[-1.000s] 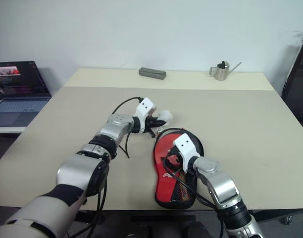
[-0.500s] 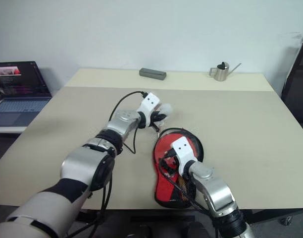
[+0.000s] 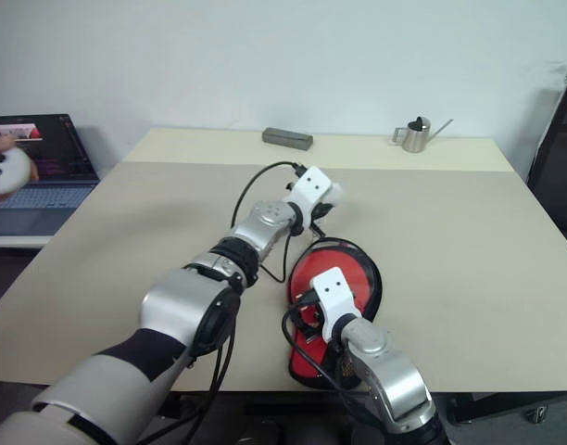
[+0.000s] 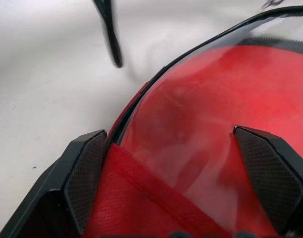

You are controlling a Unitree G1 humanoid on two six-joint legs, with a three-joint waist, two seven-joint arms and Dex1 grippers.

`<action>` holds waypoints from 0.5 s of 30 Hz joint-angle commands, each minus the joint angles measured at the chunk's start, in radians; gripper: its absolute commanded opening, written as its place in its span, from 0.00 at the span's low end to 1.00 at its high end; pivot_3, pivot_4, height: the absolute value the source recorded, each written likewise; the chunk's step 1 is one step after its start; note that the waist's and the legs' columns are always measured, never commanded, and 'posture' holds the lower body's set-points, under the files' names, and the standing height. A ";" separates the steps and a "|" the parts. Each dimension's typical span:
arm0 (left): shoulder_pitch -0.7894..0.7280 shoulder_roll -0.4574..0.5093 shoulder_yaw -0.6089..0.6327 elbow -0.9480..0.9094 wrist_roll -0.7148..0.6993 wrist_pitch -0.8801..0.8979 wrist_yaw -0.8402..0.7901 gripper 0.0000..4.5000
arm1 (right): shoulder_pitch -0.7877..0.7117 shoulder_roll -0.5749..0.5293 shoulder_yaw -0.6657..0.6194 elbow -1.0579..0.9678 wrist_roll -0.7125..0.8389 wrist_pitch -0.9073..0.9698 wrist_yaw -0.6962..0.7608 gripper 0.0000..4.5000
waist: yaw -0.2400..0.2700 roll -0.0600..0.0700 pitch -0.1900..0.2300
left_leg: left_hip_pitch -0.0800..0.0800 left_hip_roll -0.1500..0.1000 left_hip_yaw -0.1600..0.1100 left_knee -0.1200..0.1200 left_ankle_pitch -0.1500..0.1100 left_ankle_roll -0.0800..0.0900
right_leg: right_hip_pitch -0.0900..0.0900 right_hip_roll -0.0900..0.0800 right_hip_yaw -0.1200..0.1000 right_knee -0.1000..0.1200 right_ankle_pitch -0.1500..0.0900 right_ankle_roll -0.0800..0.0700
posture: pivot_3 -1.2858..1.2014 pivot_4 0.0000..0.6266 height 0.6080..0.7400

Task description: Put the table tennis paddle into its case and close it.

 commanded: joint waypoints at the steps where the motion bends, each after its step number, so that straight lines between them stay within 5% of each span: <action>1: -0.073 -0.010 0.005 -0.042 0.022 -0.028 0.042 0.02 | 0.089 -0.011 0.058 0.102 0.014 0.144 0.002 1.00 | 0.000 0.000 0.000 | 0.000 0.000 0.000 0.000 0.000 0.000 | 0.000 0.000 0.000 0.000 0.000 0.000 | 0.52 0.24 1.00; 11: 0.013 -0.038 -0.037 -0.037 0.084 -0.001 -0.089 0.02 | 0.064 -0.009 0.050 0.125 0.016 0.138 0.003 1.00 | -0.001 0.000 -0.002 | 0.002 0.000 0.000 0.000 -0.001 -0.001 | 0.002 0.000 0.000 -0.001 0.000 0.000 | 0.52 0.24 1.00; 12: 0.019 -0.040 -0.035 -0.038 0.081 0.002 -0.101 0.18 | 0.059 -0.008 0.049 0.129 0.015 0.137 0.003 1.00 | -0.002 0.000 -0.002 | 0.003 0.000 0.000 0.000 -0.001 -0.001 | 0.003 0.000 0.000 -0.001 0.000 0.000 | 0.52 0.24 1.00; 15: 0.029 -0.045 -0.031 -0.039 0.081 0.009 -0.107 0.39 | 0.050 -0.009 0.045 0.135 0.015 0.135 0.006 1.00 | -0.004 0.000 -0.002 | 0.003 0.001 0.000 -0.001 -0.001 -0.002 | 0.003 0.001 0.000 -0.001 0.000 0.000 | 0.52 0.24 1.00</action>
